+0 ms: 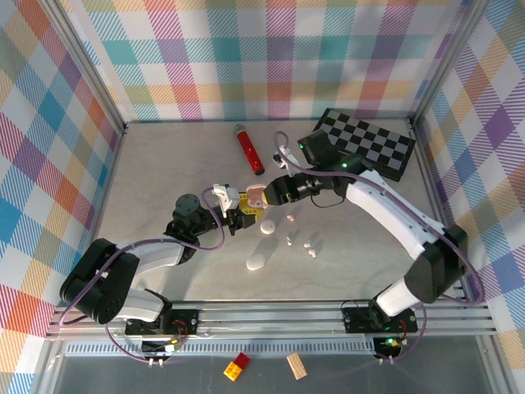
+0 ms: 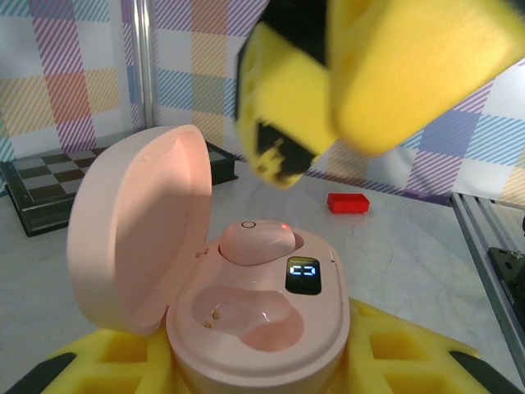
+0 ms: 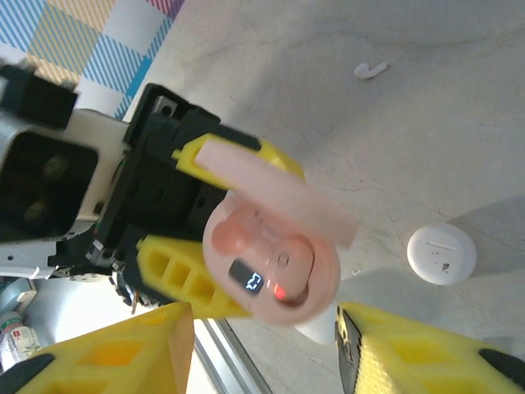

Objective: Insert wireless bluetooth earbuds into charging case

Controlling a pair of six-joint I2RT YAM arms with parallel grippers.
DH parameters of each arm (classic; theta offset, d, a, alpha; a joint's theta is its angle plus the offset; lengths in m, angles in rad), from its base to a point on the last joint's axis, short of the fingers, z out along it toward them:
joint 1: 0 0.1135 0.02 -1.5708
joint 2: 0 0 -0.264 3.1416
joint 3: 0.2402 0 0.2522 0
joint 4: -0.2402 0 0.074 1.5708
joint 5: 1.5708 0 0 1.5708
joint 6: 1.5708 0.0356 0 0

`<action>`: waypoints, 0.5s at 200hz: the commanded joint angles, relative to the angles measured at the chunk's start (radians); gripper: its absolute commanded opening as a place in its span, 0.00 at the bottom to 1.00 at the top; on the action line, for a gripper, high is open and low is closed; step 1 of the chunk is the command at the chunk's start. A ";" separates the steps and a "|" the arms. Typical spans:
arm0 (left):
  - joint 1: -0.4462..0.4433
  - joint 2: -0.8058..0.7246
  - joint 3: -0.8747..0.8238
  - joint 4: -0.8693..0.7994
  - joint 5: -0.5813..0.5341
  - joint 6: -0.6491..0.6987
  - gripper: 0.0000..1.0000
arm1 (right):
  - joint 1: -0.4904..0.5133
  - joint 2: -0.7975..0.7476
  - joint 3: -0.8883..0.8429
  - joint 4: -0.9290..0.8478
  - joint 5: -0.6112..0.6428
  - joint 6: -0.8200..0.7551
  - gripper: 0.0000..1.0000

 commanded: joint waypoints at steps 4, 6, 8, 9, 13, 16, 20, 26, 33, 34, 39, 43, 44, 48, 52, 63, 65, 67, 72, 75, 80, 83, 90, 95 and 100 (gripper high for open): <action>0.019 -0.019 0.001 0.062 -0.004 -0.005 0.27 | -0.007 -0.099 -0.078 0.064 0.022 -0.028 0.50; 0.020 -0.019 -0.001 0.064 -0.006 -0.005 0.27 | -0.010 -0.106 -0.087 0.072 0.024 -0.023 0.50; 0.021 -0.019 -0.001 0.065 -0.007 -0.005 0.27 | -0.013 -0.114 -0.096 0.079 0.023 -0.018 0.49; 0.021 -0.019 -0.001 0.066 -0.007 -0.006 0.27 | -0.015 -0.118 -0.101 0.083 0.023 -0.015 0.50; 0.023 -0.019 -0.003 0.068 -0.009 -0.006 0.27 | -0.023 -0.132 -0.119 0.100 0.026 0.000 0.49; 0.024 -0.020 -0.005 0.070 -0.010 -0.006 0.27 | -0.031 -0.142 -0.133 0.113 0.028 0.014 0.49; 0.026 -0.022 -0.006 0.072 -0.012 -0.007 0.27 | -0.041 -0.157 -0.156 0.133 0.030 0.032 0.49; 0.029 -0.024 -0.009 0.073 -0.016 -0.009 0.27 | -0.057 -0.181 -0.191 0.168 0.034 0.064 0.49; 0.029 -0.026 -0.012 0.073 -0.021 -0.011 0.27 | -0.077 -0.210 -0.237 0.212 0.051 0.107 0.49; 0.029 -0.026 -0.012 0.073 -0.021 -0.011 0.27 | -0.079 -0.214 -0.244 0.218 0.053 0.114 0.49; 0.030 -0.028 -0.013 0.073 -0.025 -0.011 0.27 | -0.093 -0.233 -0.277 0.247 0.063 0.144 0.49; 0.030 -0.028 -0.015 0.073 -0.027 -0.013 0.27 | -0.110 -0.246 -0.303 0.270 0.067 0.168 0.49; 0.030 -0.028 -0.015 0.073 -0.028 -0.013 0.27 | -0.114 -0.250 -0.308 0.273 0.068 0.174 0.49; 0.030 -0.027 -0.017 0.075 -0.030 -0.014 0.27 | -0.129 -0.260 -0.333 0.295 0.071 0.196 0.49; 0.031 -0.025 -0.018 0.079 -0.031 -0.016 0.27 | -0.145 -0.268 -0.355 0.313 0.074 0.217 0.49; 0.032 -0.019 -0.020 0.093 -0.029 -0.024 0.27 | -0.189 -0.276 -0.407 0.353 0.092 0.270 0.48; 0.032 -0.017 -0.021 0.095 -0.029 -0.025 0.27 | -0.197 -0.275 -0.416 0.360 0.092 0.280 0.48; 0.032 -0.017 -0.022 0.099 -0.029 -0.027 0.27 | -0.204 -0.273 -0.422 0.369 0.091 0.288 0.48; 0.032 -0.014 -0.023 0.110 -0.028 -0.033 0.27 | -0.221 -0.264 -0.443 0.389 0.085 0.306 0.48; 0.032 -0.013 -0.024 0.114 -0.028 -0.036 0.27 | -0.232 -0.256 -0.451 0.399 0.081 0.317 0.47; 0.032 -0.010 -0.025 0.124 -0.028 -0.039 0.27 | -0.246 -0.239 -0.463 0.410 0.076 0.329 0.47; 0.032 -0.011 -0.027 0.128 -0.028 -0.041 0.27 | -0.254 -0.227 -0.469 0.414 0.074 0.334 0.47; 0.032 -0.013 -0.030 0.135 -0.030 -0.042 0.27 | -0.266 -0.193 -0.477 0.428 0.066 0.345 0.47; 0.032 -0.017 -0.031 0.136 -0.031 -0.043 0.27 | -0.274 -0.166 -0.482 0.439 0.056 0.350 0.47; 0.033 -0.021 -0.031 0.134 -0.032 -0.043 0.27 | -0.279 -0.138 -0.486 0.450 0.049 0.356 0.47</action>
